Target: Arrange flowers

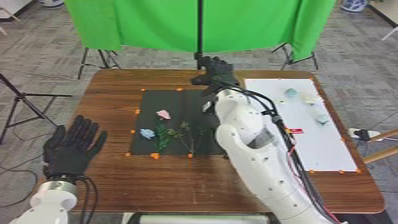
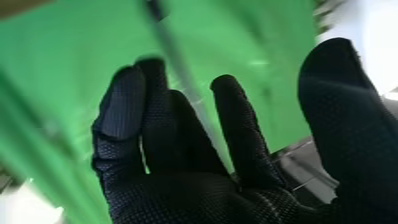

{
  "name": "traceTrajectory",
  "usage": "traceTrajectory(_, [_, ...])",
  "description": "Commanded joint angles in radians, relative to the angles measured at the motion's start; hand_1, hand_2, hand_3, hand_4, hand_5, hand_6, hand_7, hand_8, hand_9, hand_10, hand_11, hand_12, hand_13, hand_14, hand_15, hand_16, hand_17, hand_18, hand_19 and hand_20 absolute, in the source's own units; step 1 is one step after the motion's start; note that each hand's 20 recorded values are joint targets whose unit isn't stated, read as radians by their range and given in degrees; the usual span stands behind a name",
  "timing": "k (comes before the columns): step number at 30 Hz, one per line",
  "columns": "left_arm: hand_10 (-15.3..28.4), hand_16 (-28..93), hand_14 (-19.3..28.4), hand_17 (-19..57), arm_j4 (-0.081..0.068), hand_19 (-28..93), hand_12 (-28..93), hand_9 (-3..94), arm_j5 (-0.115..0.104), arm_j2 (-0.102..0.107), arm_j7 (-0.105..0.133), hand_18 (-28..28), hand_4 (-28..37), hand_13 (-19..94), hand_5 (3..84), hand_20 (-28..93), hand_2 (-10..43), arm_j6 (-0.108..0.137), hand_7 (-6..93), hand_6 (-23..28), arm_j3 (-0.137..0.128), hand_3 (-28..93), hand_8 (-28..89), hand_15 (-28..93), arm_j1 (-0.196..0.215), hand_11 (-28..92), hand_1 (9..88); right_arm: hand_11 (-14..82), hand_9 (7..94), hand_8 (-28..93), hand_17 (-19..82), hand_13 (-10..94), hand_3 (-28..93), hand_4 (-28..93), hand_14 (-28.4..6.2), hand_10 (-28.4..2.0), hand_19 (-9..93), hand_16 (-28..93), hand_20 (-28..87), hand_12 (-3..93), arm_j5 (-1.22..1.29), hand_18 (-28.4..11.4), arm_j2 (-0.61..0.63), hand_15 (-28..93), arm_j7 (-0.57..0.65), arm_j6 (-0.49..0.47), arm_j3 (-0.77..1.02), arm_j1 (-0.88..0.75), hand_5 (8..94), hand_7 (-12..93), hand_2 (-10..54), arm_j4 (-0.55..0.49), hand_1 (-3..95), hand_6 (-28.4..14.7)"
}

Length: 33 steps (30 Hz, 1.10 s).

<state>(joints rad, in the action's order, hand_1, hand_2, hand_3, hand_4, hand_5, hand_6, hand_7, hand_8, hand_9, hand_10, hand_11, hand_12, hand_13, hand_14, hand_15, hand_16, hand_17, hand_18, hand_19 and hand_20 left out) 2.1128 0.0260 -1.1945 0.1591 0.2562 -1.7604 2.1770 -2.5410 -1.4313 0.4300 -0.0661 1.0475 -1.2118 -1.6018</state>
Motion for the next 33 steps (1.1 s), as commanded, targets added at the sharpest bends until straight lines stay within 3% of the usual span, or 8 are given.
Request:
traceTrajectory(1, [14.2, -9, 15.9, -5.7, 0.005, 43, 12, 39.8, 0.025, -0.016, -0.016, 15.9, -28.3, 31, 47.2, 16, 14.6, -0.009, 21.9, 7.8, -0.017, 76, -12, 52, 0.042, 30, 31.9, 11.7, 29.7, -14, 9, 14, 83, -28, -24.8, -22.3, 64, 5, 22, 10.3, 0.074, -25.5, 0.286, 40, 0.126, -0.046, 0.241, -0.151, 38.6, 17, -9.5, -0.031, 34.0, -8.2])
traceTrajectory(3, [14.2, -9, 15.9, -5.7, 0.002, 43, 12, 39.7, 0.039, -0.015, -0.02, 15.9, -28.3, 31, 47.1, 16, 14.6, -0.024, 21.7, 7.7, -0.015, 75, -12, 52, 0.042, 30, 31.9, 11.3, 28.5, -14, 6, 12, 84, -28, -24.7, -22.1, 62, 4, 21, 10.1, 0.08, -25.4, 0.322, 38, 0.123, -0.072, 0.282, -0.193, 37.6, 17, -9.5, -0.027, 34.3, -8.0])
traceTrajectory(5, [14.1, -9, 15.9, -5.7, 0.004, 43, 12, 39.9, 0.034, -0.019, -0.023, 15.8, -28.3, 31, 47.1, 16, 14.7, -0.032, 21.7, 7.6, -0.016, 75, -12, 52, 0.044, 30, 31.9, 8.7, 22.6, -13, 3, 8, 84, -28, -24.4, -23.3, 59, 5, 18, 10.6, 0.08, -24.5, 0.338, 35, 0.128, -0.097, 0.327, -0.231, 30.3, 17, -9.5, -0.025, 34.2, -8.6])
traceTrajectory(19, [14.0, -9, 15.9, -5.8, 0.013, 43, 12, 39.8, 0.04, -0.024, -0.025, 15.8, -28.3, 31, 47.1, 16, 14.6, -0.004, 21.5, 7.6, -0.019, 75, -12, 51, 0.053, 29, 31.9, 6.2, 14.9, -12, 0, 4, 83, -28, -24.1, -23.3, 56, 5, 15, 10.5, 0.114, -24.1, 0.397, 30, 0.26, -0.128, 0.427, -0.342, 24.0, 14, -9.5, -0.053, 35.7, -9.3])
traceTrajectory(24, [14.1, -9, 16.0, -5.8, 0.016, 43, 12, 39.8, 0.032, -0.028, -0.021, 15.8, -28.3, 31, 47.2, 16, 14.7, 0.007, 21.5, 7.6, -0.019, 75, -12, 52, 0.06, 29, 31.9, 9.5, 19.7, -13, 8, 13, 84, -28, -23.7, -24.1, 64, 7, 17, 10.6, 0.152, -26.7, 0.397, 37, 0.313, -0.174, 0.434, -0.347, 29.3, 16, -9.5, -0.072, 38.3, -9.7])
traceTrajectory(27, [14.1, -9, 15.9, -5.8, 0.016, 43, 12, 39.8, 0.029, -0.029, -0.02, 15.8, -28.3, 31, 47.2, 16, 14.7, 0.014, 21.5, 7.7, -0.017, 75, -12, 52, 0.059, 30, 31.8, 9.9, 19.7, -13, 14, 18, 84, -28, -23.1, -24.3, 65, 6, 17, 10.1, 0.123, -27.4, 0.405, 39, 0.326, -0.062, 0.417, -0.372, 29.3, 16, -9.5, -0.079, 39.6, -9.5])
traceTrajectory(29, [14.3, -9, 15.9, -5.8, 0.015, 43, 12, 39.8, 0.028, -0.029, -0.021, 15.8, -28.3, 31, 47.3, 16, 14.7, 0.015, 21.5, 7.7, -0.016, 75, -12, 52, 0.057, 30, 31.8, 10.5, 20.1, -14, 17, 22, 84, -28, -22.4, -24.3, 67, 5, 16, 9.6, 0.116, -27.4, 0.403, 41, 0.33, -0.05, 0.414, -0.375, 29.3, 17, -9.5, -0.079, 40.2, -9.3])
traceTrajectory(33, [14.4, -9, 15.9, -5.8, 0.016, 43, 12, 40.0, 0.018, -0.028, -0.017, 15.8, -28.3, 31, 47.4, 16, 14.8, 0.016, 21.6, 7.8, -0.017, 75, -12, 52, 0.062, 30, 31.9, 16.4, 37.6, -16, 24, 37, 84, -28, -18.9, -20.4, 76, 7, 16, 10.7, 0.136, -26.4, 0.4, 51, 0.319, -0.064, 0.409, -0.367, 41.6, 21, -9.5, -0.06, 45.7, -5.5])
